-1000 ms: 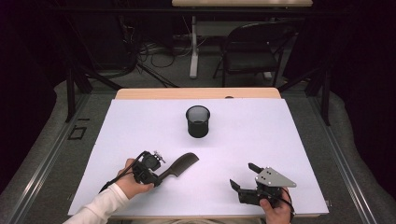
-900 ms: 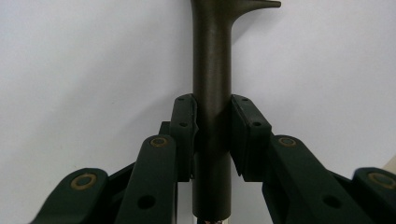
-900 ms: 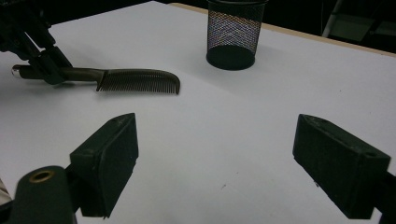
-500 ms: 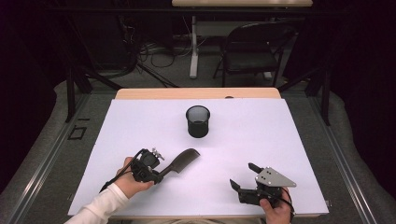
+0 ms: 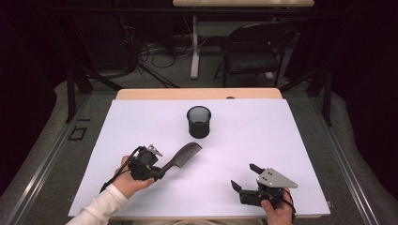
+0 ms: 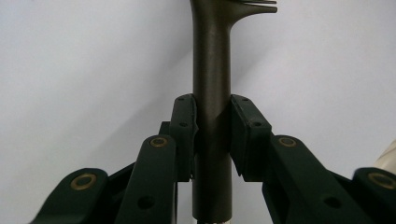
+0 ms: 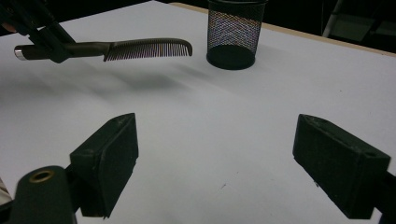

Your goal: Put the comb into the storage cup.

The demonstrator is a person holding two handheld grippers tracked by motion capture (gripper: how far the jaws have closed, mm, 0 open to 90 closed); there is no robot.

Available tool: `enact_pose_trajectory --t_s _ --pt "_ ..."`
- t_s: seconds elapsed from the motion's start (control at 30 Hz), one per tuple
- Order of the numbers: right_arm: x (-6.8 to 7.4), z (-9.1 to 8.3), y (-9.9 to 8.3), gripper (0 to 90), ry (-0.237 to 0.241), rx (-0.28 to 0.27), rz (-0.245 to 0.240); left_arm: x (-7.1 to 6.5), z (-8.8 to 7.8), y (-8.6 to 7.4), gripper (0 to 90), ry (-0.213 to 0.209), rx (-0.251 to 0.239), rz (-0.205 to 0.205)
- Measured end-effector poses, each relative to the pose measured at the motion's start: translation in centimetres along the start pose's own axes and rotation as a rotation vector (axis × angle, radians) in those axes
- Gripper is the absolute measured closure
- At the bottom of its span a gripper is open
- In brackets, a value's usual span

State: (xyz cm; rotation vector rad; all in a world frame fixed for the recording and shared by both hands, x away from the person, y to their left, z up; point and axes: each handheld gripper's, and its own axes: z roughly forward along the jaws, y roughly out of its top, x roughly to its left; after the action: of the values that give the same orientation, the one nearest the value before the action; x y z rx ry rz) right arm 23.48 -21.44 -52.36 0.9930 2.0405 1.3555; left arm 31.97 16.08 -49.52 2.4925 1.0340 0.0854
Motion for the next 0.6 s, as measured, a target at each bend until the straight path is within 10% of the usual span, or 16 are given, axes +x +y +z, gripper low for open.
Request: enact_pose_trajectory --t_s 0.6 --pt "0.0 0.0 0.0 14.0 0.000 0.000 -0.002 -0.4 -2.0 0.1 72.7 0.010 -0.187 -0.003"
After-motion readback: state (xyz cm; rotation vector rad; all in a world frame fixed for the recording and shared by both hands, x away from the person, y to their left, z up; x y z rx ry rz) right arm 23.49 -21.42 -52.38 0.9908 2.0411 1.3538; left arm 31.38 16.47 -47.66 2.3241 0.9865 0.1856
